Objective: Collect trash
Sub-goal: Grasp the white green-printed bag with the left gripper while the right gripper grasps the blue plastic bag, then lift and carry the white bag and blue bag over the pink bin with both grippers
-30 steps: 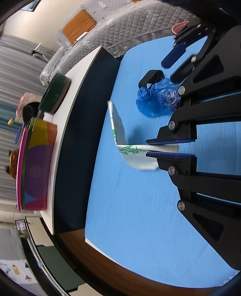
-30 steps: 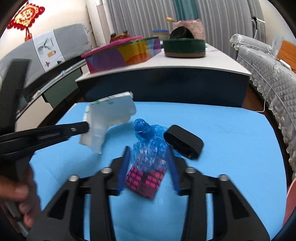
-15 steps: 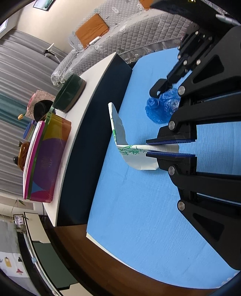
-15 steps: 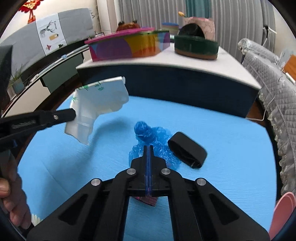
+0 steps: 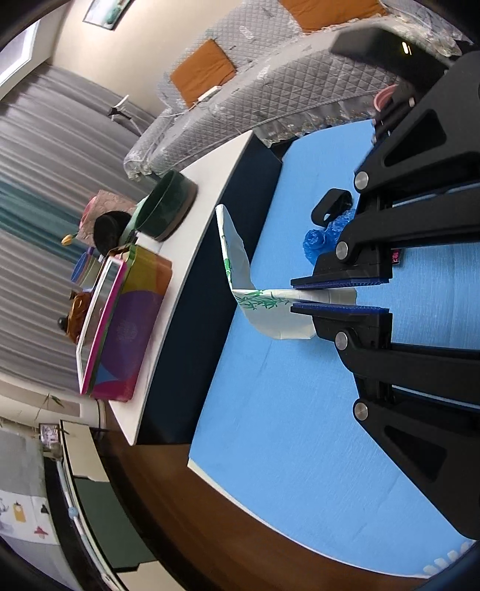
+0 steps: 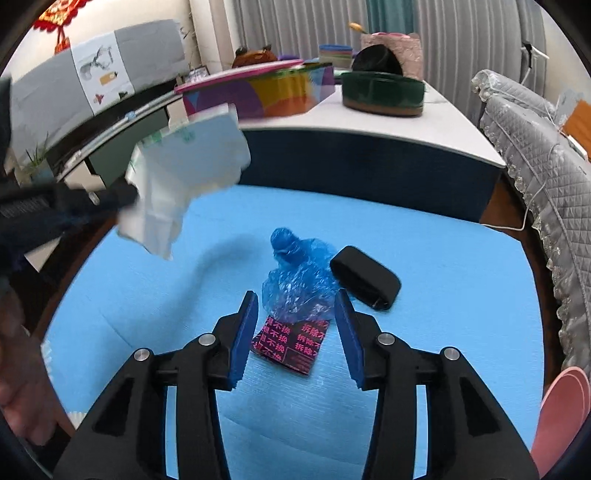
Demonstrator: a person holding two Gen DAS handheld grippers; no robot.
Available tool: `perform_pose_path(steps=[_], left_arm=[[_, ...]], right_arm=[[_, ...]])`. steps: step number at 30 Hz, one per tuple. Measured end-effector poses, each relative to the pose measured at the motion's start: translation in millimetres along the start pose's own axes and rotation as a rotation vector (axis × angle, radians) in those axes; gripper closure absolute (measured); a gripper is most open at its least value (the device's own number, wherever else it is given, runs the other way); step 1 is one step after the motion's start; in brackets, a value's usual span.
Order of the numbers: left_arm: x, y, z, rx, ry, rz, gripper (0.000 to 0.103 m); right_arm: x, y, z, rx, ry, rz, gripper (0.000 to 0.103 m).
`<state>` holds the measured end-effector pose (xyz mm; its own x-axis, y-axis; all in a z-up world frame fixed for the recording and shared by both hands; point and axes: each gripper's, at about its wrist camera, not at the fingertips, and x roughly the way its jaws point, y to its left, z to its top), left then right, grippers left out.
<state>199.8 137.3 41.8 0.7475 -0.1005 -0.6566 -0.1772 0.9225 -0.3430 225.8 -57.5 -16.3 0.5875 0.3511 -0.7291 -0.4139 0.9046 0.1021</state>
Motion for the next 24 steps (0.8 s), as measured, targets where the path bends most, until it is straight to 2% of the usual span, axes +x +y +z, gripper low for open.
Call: perform_pose_path(steps=[10, 12, 14, 16, 24], left_arm=[[2, 19, 4, -0.027, -0.004, 0.011, 0.095], [4, 24, 5, -0.039, -0.001, 0.014, 0.095], [5, 27, 6, -0.047, 0.004, 0.015, 0.095], [6, 27, 5, -0.047, 0.007, 0.012, 0.095], [4, 16, 1, -0.01, 0.009, 0.009, 0.095]], right_arm=[[55, -6, 0, 0.027, 0.09, -0.033, 0.059], [60, -6, 0, 0.032, 0.099, -0.025, 0.066], [62, -5, -1, 0.021, 0.11, -0.023, 0.094], [59, -5, -1, 0.01, 0.104, -0.024, 0.1], [14, -10, -1, -0.007, 0.028, -0.018, 0.102]])
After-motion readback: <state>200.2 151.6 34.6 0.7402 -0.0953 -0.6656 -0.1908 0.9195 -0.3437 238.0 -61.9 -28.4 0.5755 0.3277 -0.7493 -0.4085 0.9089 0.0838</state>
